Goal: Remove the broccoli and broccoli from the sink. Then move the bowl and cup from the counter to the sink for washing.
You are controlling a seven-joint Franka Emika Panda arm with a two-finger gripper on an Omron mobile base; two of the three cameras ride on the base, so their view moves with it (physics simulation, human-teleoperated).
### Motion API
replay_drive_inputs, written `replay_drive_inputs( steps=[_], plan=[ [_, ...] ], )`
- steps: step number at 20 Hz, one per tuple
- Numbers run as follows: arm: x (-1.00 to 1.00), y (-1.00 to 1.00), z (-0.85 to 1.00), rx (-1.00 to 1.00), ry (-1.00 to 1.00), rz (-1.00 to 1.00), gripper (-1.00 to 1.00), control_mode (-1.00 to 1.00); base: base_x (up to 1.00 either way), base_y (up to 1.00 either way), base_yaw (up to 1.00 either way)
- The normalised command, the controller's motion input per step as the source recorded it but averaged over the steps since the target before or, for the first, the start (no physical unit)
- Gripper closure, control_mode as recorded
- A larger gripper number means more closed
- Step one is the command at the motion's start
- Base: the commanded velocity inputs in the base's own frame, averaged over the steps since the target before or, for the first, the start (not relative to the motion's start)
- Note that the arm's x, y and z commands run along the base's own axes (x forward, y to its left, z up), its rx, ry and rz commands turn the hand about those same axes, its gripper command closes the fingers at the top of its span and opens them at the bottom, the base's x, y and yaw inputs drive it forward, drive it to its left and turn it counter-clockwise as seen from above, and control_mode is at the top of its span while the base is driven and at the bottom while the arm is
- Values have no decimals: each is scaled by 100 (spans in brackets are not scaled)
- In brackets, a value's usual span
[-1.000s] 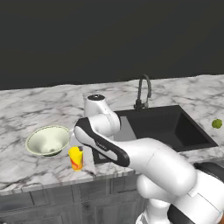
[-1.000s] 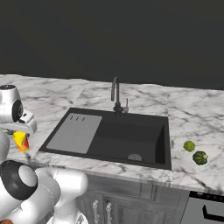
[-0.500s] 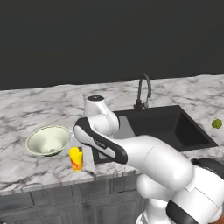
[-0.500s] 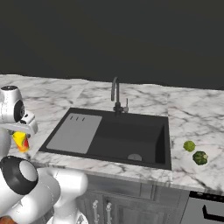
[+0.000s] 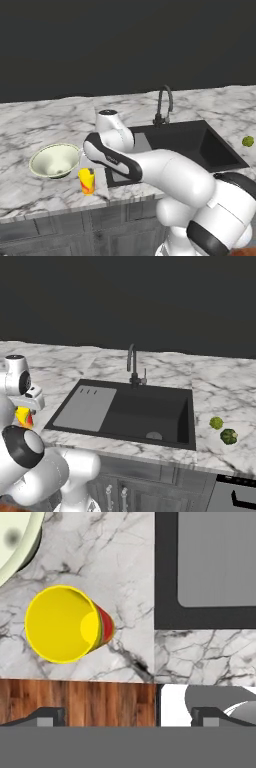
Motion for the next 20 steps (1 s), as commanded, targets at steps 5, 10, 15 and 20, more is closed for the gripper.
replay_drive_inputs(
  steps=[5,10,15,20],
  plan=[
    [10,7,-8,0,1,0,-100,-100,0,0,0],
    [10,8,-7,0,0,0,-100,-100,0,0,0],
    [8,6,-9,0,1,0,-100,-100,0,0,0],
    [9,5,-8,0,1,0,-100,-100,0,0,0]
  ],
)
